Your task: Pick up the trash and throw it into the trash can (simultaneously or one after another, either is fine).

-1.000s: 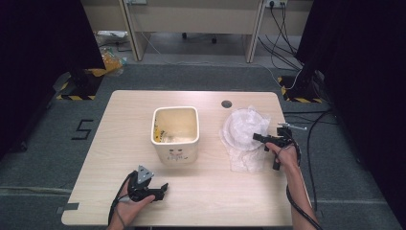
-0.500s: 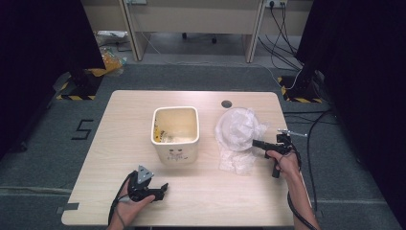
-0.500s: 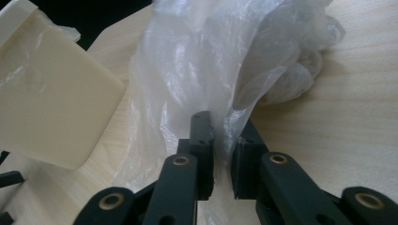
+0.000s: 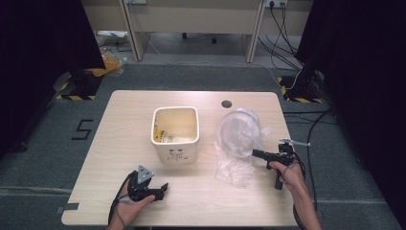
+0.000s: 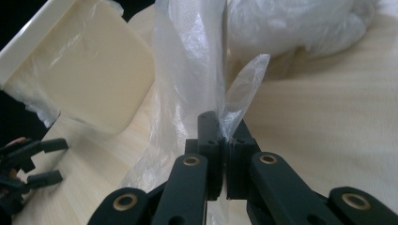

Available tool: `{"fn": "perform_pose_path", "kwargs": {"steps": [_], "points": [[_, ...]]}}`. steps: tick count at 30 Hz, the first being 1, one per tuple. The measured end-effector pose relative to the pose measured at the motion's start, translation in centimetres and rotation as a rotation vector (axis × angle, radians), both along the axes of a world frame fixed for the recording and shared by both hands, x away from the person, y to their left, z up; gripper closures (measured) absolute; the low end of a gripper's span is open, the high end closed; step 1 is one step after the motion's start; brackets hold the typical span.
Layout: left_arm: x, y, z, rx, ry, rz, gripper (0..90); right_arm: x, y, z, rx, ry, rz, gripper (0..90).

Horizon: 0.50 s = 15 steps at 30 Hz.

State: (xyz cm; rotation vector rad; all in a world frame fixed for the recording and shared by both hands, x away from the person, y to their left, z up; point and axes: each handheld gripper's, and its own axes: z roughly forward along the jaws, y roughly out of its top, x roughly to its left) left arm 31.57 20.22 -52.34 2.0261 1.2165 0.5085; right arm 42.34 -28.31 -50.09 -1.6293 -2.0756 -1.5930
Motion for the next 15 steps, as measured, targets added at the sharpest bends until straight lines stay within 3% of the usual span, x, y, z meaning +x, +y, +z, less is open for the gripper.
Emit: {"fn": "perform_pose_path", "kwargs": {"steps": [7, 15], "points": [[0.0, 0.0, 0.0, 0.003, 0.001, -0.002, 12.5, -1.7, -0.9, -0.4, 0.039, 0.027, 0.008, 86.9], [0.0, 0.0, 0.0, 0.001, 0.0, -0.001, 12.5, -1.5, -0.5, -0.4, 0.024, 0.035, 0.019, 86.9]]}}
